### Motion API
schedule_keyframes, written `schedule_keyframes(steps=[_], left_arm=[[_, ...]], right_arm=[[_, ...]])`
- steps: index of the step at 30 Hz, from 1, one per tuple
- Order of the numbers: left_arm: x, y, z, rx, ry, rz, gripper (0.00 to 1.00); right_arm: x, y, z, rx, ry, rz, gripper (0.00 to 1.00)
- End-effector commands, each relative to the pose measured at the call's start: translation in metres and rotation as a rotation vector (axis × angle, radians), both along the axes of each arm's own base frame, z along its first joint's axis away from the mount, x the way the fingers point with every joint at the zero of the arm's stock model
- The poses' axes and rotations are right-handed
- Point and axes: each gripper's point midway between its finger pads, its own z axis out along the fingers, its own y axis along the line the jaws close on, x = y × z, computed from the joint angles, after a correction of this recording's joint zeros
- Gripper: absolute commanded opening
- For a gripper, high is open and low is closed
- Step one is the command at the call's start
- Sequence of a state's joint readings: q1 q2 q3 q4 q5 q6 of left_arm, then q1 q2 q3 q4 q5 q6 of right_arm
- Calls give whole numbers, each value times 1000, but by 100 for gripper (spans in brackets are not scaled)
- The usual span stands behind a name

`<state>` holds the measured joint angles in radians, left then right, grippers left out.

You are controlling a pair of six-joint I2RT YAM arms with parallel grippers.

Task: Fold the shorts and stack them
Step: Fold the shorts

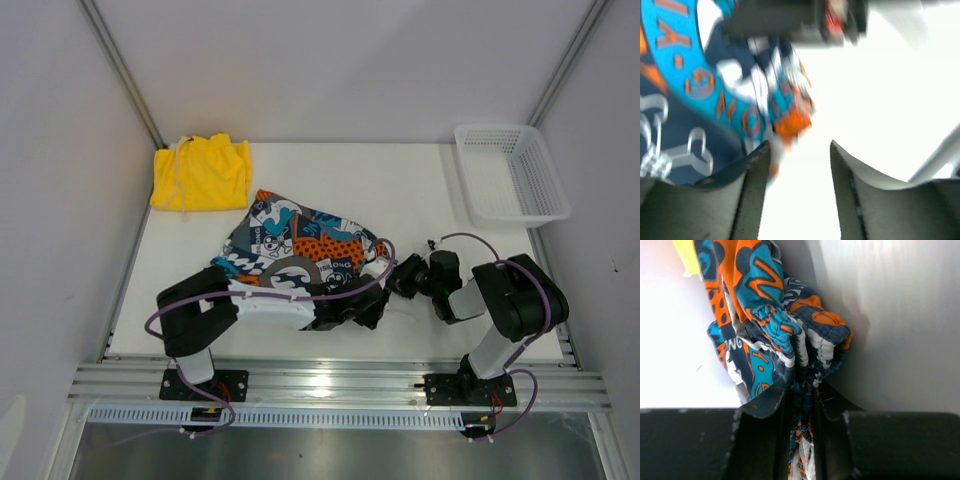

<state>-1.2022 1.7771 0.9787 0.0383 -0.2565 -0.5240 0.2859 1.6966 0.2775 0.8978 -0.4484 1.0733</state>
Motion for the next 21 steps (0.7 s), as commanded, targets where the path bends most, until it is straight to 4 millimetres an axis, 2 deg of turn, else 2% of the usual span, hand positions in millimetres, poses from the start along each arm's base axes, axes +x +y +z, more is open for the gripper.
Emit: schedule_keyframes(steps=[1,3,4,5,6,7,8,9,10,11,12,14,15,17,18,20,21], left_arm=[[-20,14,37,-41,42,-58,55],[-16,22,47,-61,40,-46,58],[-7,31,49,-72,40,-22,59],[-5,39,55,-94,42,-12,59],[2,45,57,-104,42,13,59],[14,65,47,-84,55,66,59],[22,74,52,-94,45,103,59],[30,84,52,-90,39,141,59],[38,108,39,-54,49,203,59],[44,118,40,-52,39,238,59],[57,135,49,-62,6,304,60],[60,163,39,-35,8,381,60],[67,185,41,-31,-10,449,61],[69,212,35,-22,-6,535,63],[71,235,28,-7,1,608,65],[74,254,40,-69,-12,683,66],[69,276,27,-48,7,736,68]], right_arm=[[-8,-23,-29,-211,105,8,0],[-14,-30,-29,-259,145,24,0],[-13,-32,-26,-276,139,31,0],[-4,-33,-12,-298,89,43,0],[-8,-40,-13,-319,121,46,0],[-6,-43,-9,-330,115,49,0],[1,-44,2,-340,75,74,0],[0,-51,2,-351,99,75,0],[3,-54,5,-361,98,85,0],[11,-56,11,-383,69,108,0],[7,-59,9,-388,101,129,0],[15,-66,10,-401,107,135,0],[22,-68,16,-420,91,155,0],[30,-72,18,-447,91,162,0],[36,-72,20,-457,89,170,0],[43,-74,23,-469,83,158,0],[46,-75,22,-475,83,155,0]])
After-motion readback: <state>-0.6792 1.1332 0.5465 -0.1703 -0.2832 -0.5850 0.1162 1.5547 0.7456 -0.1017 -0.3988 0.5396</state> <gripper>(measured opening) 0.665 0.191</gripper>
